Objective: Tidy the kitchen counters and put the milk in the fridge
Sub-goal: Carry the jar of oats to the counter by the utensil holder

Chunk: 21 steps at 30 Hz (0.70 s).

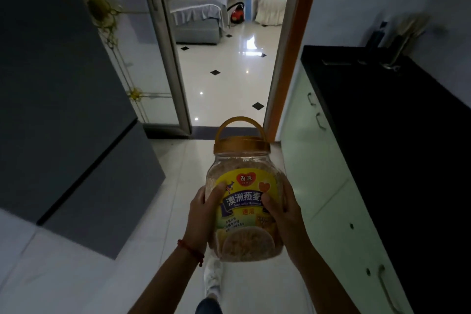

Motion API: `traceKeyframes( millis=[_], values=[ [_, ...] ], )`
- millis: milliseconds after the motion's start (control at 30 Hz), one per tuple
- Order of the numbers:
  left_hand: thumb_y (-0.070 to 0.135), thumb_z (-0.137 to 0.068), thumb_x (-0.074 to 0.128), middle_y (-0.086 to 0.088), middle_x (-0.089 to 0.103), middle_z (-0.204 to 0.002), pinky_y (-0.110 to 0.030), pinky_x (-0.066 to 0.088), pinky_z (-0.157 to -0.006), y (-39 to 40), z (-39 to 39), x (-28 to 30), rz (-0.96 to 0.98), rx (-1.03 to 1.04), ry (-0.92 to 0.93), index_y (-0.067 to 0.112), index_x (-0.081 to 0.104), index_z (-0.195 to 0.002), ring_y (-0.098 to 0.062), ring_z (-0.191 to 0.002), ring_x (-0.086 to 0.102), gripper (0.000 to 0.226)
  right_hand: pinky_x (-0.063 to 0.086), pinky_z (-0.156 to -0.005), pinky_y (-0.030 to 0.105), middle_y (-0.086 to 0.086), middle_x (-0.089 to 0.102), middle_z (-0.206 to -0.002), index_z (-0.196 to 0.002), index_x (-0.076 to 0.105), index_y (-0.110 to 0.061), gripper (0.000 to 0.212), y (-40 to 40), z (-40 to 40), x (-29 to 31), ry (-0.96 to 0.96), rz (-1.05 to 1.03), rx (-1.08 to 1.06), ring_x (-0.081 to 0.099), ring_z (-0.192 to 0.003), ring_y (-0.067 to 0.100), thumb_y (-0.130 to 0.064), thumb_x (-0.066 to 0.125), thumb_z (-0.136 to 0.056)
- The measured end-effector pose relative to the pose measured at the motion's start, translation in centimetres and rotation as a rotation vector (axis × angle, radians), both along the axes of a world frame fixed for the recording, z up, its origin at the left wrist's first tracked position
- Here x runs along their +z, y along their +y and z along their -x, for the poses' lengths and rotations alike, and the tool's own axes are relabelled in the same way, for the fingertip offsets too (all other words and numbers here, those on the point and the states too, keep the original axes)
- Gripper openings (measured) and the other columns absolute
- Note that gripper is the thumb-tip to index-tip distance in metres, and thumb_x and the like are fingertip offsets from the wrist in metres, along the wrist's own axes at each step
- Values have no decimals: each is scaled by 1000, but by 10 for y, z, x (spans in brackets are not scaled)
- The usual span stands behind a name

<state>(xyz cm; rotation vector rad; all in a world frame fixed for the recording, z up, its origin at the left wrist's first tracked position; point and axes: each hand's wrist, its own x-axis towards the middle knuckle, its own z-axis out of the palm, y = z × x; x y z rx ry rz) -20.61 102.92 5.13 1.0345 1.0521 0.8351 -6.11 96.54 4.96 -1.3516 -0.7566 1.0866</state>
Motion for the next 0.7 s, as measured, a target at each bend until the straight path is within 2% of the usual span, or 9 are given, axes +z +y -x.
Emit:
traceKeyframes(
  millis=[67, 133, 233, 333, 433, 700],
  values=[
    [78, -32, 68, -17, 69, -101, -49, 56, -79, 50, -14, -2, 18, -34, -3, 16, 56, -103, -34, -88, 68, 95, 57, -64, 23, -8, 59, -112, -118, 42, -40, 93, 44, -12, 0, -3, -8, -35, 68, -91, 7, -77, 69, -37],
    [80, -30, 68, -19, 68, -104, -53, 54, -82, 95, -29, 1, 26, -93, 0, 14, 55, -107, -36, -90, 68, 102, 57, -66, 25, -4, 60, -114, -129, 37, -36, 102, 81, -25, 3, 12, 5, -80, 68, -94, 10, -75, 70, -41],
    [78, -31, 69, -20, 67, -106, -55, 53, -83, 151, -55, 11, 5, -187, 4, 12, 53, -110, -37, -92, 67, 104, 58, -68, 28, -1, 60, -118, -135, 32, -32, 110, 124, -47, 9, 8, 3, -133, 67, -97, 13, -74, 70, -42],
    [77, -34, 69, -17, 67, -106, -47, 57, -77, 209, -93, 17, -13, -303, 14, 14, 53, -111, -33, -91, 68, 101, 59, -72, 31, 3, 58, -123, -136, 32, -32, 109, 165, -78, 13, -11, 13, -243, 66, -100, 18, -74, 70, -42],
    [76, -36, 70, -17, 67, -107, -45, 58, -75, 250, -140, 18, -1, -384, 8, 12, 52, -113, -32, -90, 69, 102, 58, -68, 27, 1, 59, -120, -135, 34, -33, 109, 197, -115, 14, -13, 6, -337, 67, -97, 14, -73, 71, -41],
    [73, -31, 73, -19, 66, -107, -50, 55, -80, 329, -277, 1, 70, -509, 2, 10, 51, -114, -35, -91, 68, 107, 57, -68, 24, 0, 58, -122, -133, 37, -34, 105, 263, -234, -5, 3, 18, -469, 66, -97, 9, -71, 74, -42]
  ],
)
